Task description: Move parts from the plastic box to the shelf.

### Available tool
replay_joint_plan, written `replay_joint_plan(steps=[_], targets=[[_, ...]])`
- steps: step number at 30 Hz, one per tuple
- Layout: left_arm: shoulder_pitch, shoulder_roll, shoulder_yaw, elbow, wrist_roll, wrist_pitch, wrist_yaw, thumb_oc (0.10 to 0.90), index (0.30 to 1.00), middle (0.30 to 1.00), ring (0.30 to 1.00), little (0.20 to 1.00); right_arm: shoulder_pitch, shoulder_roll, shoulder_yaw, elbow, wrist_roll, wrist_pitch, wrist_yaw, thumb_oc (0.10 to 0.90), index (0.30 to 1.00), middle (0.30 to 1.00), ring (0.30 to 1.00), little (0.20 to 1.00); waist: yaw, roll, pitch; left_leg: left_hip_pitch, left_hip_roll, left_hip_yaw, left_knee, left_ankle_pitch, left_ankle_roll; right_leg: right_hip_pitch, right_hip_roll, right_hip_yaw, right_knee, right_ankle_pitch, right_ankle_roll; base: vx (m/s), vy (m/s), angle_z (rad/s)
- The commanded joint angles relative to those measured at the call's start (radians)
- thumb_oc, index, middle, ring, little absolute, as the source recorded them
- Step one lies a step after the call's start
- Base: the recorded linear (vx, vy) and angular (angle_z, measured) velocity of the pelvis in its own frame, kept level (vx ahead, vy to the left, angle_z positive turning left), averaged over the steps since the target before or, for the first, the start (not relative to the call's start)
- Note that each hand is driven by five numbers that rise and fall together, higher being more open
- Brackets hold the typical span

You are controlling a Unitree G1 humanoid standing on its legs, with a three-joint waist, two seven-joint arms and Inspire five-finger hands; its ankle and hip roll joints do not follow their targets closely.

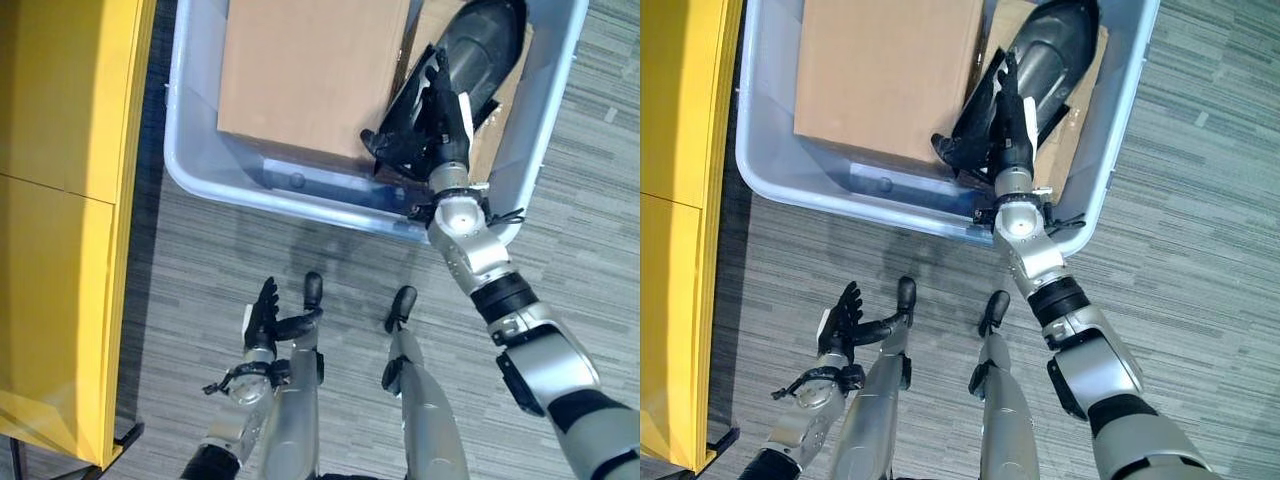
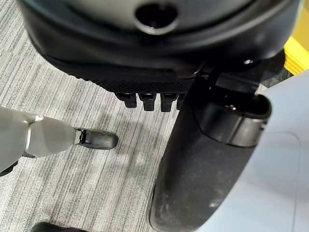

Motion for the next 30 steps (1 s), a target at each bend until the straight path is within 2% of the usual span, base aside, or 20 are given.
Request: replay_joint_plan(steps=[1,9,16,30], targets=[[0.047,0.056,-0.006,-0.070,-0.004,-0.024,0.040,0.900,1.000,1.000,1.000,1.000,0.011,0.110,0.041,-0.112,0.123,-0.059,0.012,0.900,1.000,1.000,1.000,1.000,0.015,-0.027,-0.012,0.030,-0.020,0.071,-0.028,-0.012,0.002,0.038,-0.062,-0.002,0.109,-0.078,0.064,0.00,0.000,0.00],[0.052,0.058,0.004,-0.075,-0.003,-0.008,0.050,0.900,1.000,1.000,1.000,1.000,0.068,0.128,0.064,-0.333,0.190,-0.117,0.023,0.900,1.000,1.000,1.000,1.000,-0.006,-0.041,-0.012,0.049,-0.017,0.082,-0.028,-0.015,0.002,0.047,-0.061,0.008,0.113,-0.081,0.060,0.00,0.000,0.00],[0.077,0.068,0.022,-0.102,0.008,0.005,0.053,0.900,1.000,1.000,1.000,1.000,0.133,0.106,0.089,-0.569,0.229,-0.171,0.062,0.900,1.000,1.000,1.000,1.000,-0.025,-0.061,-0.012,0.077,-0.011,0.095,-0.028,-0.018,0.002,0.067,-0.058,0.016,0.111,-0.079,0.060,0.00,0.000,0.00],[0.099,0.084,0.054,-0.117,0.018,0.008,0.052,0.900,1.000,1.000,1.000,1.000,0.172,0.038,0.064,-0.730,0.173,-0.178,0.057,0.900,1.000,1.000,1.000,1.000,-0.045,-0.083,-0.012,0.149,0.000,0.110,-0.028,-0.029,0.002,0.124,-0.049,0.029,0.105,-0.078,0.057,0.00,-0.002,-0.04]])
